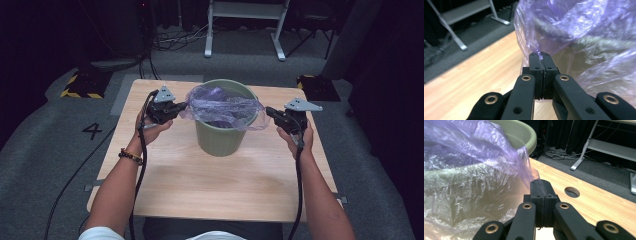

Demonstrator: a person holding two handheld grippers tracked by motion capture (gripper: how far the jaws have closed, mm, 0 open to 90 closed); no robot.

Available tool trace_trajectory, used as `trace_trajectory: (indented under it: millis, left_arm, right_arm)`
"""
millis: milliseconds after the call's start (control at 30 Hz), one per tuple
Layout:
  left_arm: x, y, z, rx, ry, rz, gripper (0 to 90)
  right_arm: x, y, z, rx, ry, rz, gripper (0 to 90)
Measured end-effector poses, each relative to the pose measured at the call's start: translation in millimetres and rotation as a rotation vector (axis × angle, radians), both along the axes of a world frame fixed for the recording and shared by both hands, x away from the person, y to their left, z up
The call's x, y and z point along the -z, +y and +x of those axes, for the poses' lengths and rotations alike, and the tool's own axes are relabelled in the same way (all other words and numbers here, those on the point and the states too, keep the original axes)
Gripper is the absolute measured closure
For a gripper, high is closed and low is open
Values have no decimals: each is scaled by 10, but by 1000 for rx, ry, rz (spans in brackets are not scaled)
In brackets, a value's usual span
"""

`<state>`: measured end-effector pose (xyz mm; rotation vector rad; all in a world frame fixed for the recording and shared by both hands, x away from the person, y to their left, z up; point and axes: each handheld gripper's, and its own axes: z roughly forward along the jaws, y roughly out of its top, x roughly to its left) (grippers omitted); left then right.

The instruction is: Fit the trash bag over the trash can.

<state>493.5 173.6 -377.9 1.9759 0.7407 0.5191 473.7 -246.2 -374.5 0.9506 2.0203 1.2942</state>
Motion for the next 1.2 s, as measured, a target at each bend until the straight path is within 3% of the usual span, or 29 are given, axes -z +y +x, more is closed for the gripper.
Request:
trace_trajectory:
  millis: [167,333,600,833,867,900,933,1033,1100,1133,1200]
  left_arm:
    - [146,-52,44,52,38,-58,892]
    - [207,-94,46,80,48,-65,897]
    - [257,-113,-21,103,46,-53,899]
    - [273,-110,-214,134,30,-23,896]
    - [270,-104,-250,105,22,1,869]
    - [270,-104,-250,105,22,1,754]
    - [241,-59,-262,39,12,2,639]
    - [186,12,-307,0,-19,-20,418]
    - [118,91,-368,8,-50,-40,385]
    - [52,153,-442,0,-78,-42,324]
    - [-5,214,-505,-9,-90,-30,272]
  right_arm:
    - [79,40,40,-25,28,50,900]
    - [160,112,57,-59,40,64,900]
    - [202,159,33,-99,34,85,900]
    - [235,117,-49,-116,33,93,900]
    - [236,101,-65,-112,26,78,900]
    - [236,101,-65,-112,26,78,900]
    - [219,75,-80,-94,14,69,877]
    - [177,20,-95,-75,2,89,831]
    - [118,-37,-122,-55,-24,97,793]
    - [52,-82,-158,-35,-42,95,689]
    - [-6,-122,-194,-25,-57,91,632]
